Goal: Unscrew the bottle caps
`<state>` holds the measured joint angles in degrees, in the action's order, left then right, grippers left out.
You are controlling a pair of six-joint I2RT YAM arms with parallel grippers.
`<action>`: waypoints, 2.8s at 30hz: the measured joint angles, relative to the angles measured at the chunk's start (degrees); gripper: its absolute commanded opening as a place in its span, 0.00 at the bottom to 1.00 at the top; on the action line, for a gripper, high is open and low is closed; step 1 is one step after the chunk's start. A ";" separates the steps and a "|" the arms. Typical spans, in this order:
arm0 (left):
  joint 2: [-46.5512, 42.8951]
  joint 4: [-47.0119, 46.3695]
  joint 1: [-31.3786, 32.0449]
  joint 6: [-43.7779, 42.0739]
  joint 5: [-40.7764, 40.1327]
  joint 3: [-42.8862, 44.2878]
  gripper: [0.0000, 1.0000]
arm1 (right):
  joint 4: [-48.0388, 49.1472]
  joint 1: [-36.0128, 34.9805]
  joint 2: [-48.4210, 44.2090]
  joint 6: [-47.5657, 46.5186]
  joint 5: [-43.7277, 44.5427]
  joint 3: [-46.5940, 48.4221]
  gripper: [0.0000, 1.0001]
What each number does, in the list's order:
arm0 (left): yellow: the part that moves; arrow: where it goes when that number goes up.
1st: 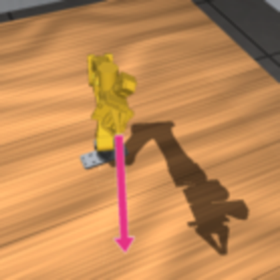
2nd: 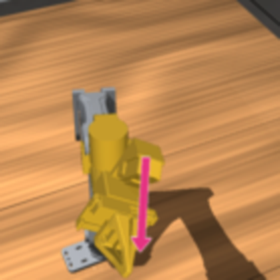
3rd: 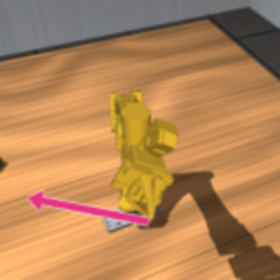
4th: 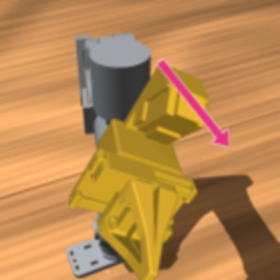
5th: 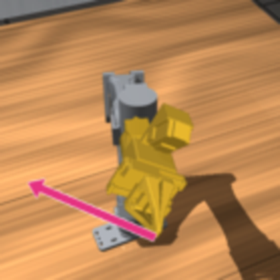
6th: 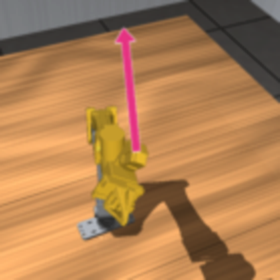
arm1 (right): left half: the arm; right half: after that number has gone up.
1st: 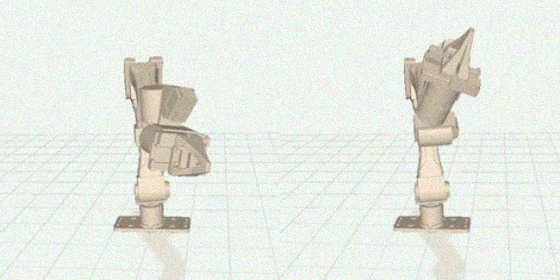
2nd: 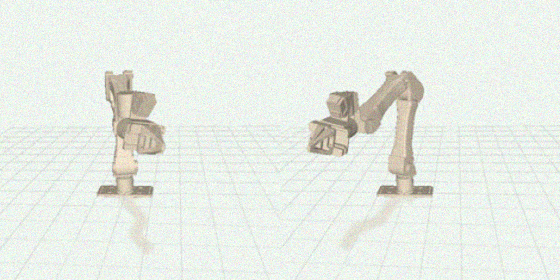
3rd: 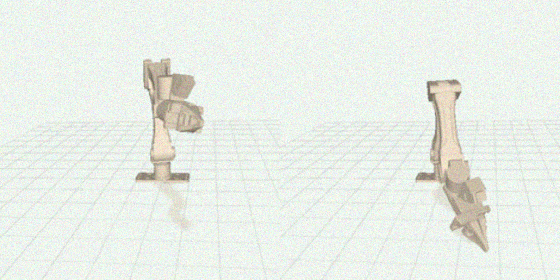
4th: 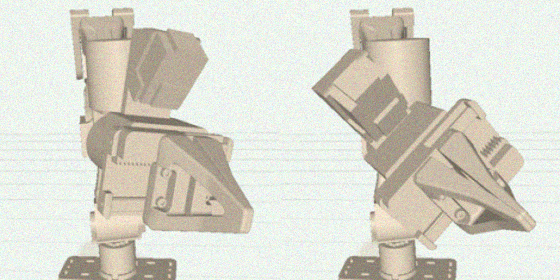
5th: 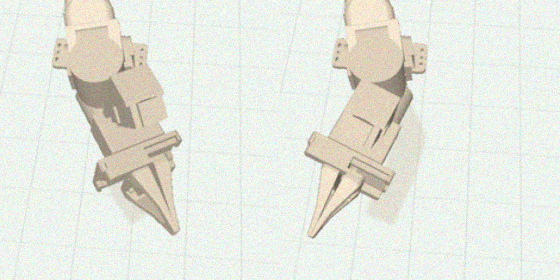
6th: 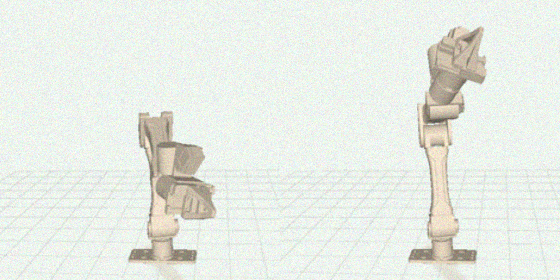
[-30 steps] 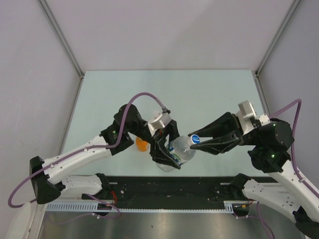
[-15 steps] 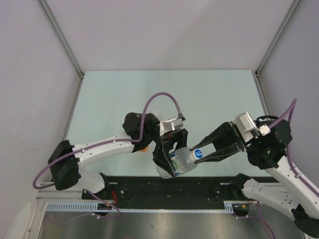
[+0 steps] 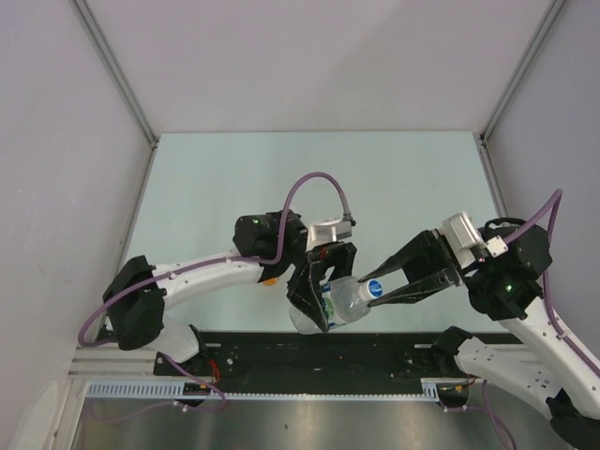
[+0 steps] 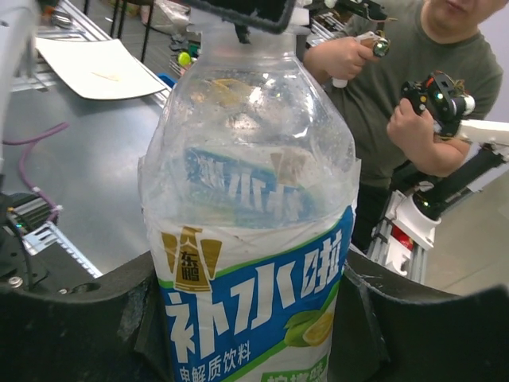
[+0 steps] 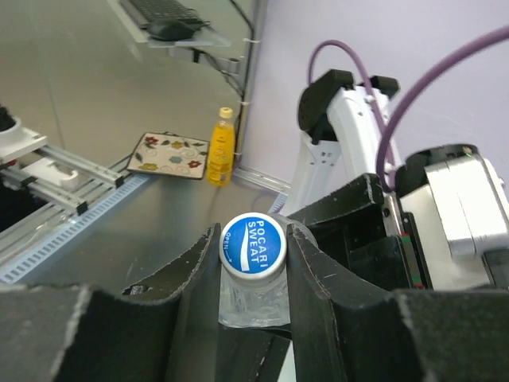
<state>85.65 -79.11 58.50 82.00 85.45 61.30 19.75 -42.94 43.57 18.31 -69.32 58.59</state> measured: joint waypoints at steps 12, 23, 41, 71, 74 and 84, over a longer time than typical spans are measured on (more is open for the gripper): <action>-9.60 55.56 -4.11 -47.80 -15.72 3.93 0.00 | -16.61 6.03 -1.03 -1.86 11.78 3.10 0.89; -16.87 76.06 -3.98 -67.04 -45.83 2.93 0.00 | -27.80 6.43 -1.49 -4.00 31.93 4.17 0.91; -23.34 75.87 7.23 -81.90 -94.51 -2.12 0.00 | -30.51 6.43 -4.17 9.11 65.64 4.59 0.86; -17.38 76.78 12.94 -89.13 -114.92 -2.12 0.00 | -28.02 -1.27 6.10 15.13 74.53 4.79 0.59; -17.38 76.81 13.00 -89.13 -115.12 -2.12 0.00 | -28.06 -1.36 6.54 15.10 74.53 4.79 0.56; -17.38 76.78 13.03 -89.18 -115.34 -2.12 0.00 | -28.06 -1.51 6.62 15.08 74.51 4.79 0.62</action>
<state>68.27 -2.33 71.53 -7.18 -29.89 59.18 -8.32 -44.45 50.19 33.39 5.19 63.37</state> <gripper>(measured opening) 0.594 0.574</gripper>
